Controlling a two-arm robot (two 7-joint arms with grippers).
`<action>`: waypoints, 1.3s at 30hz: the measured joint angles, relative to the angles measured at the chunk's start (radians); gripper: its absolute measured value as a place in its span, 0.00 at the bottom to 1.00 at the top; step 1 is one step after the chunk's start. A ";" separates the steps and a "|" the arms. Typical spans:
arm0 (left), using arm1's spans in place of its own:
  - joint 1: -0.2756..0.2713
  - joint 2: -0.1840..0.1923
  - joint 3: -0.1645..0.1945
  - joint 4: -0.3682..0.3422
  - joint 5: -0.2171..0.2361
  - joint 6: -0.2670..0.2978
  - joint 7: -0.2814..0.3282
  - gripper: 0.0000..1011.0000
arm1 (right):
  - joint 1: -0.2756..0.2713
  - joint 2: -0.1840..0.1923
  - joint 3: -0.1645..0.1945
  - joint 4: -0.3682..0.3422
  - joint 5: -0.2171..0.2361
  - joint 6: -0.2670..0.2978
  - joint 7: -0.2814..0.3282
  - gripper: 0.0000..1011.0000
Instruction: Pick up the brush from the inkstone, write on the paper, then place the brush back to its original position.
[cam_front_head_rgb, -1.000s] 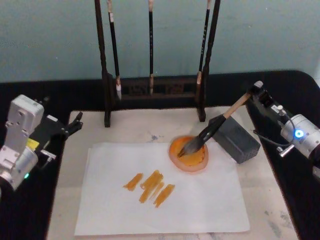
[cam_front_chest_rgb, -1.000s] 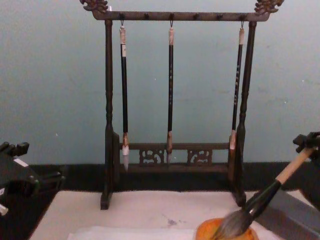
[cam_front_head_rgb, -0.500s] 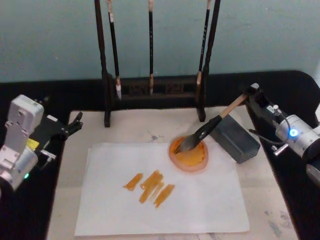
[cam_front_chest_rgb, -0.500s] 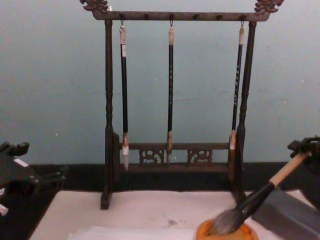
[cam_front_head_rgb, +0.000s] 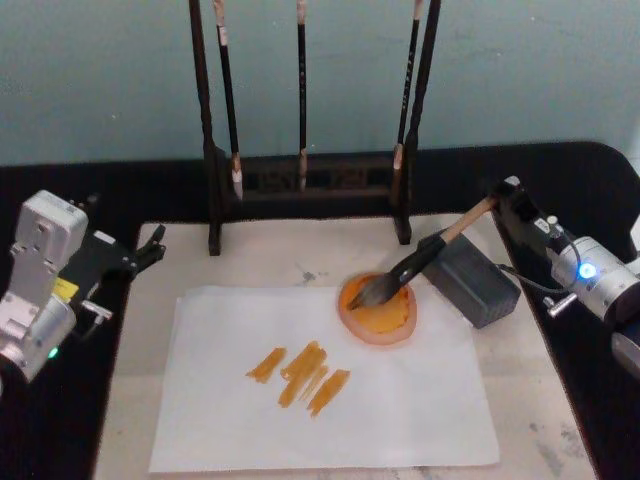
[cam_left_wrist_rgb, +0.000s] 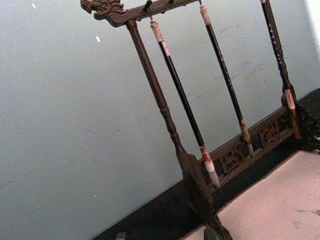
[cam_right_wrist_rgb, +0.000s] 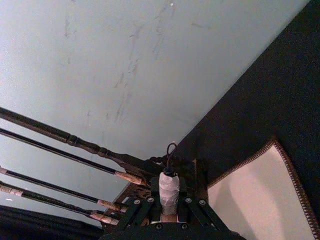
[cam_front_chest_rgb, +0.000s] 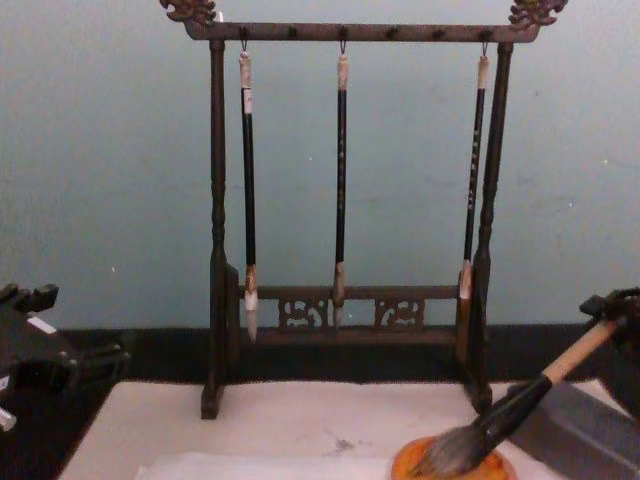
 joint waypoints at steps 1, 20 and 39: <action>0.000 0.000 0.000 0.000 0.000 0.000 0.000 1.00 | 0.000 0.000 -0.001 0.002 0.003 0.001 -0.001 0.17; 0.000 0.000 0.000 0.000 0.000 0.000 0.000 1.00 | 0.018 0.005 -0.033 0.033 0.058 0.005 -0.003 0.17; 0.000 0.000 0.000 0.000 0.000 0.000 0.000 1.00 | 0.025 0.020 -0.062 0.040 0.086 -0.008 -0.011 0.17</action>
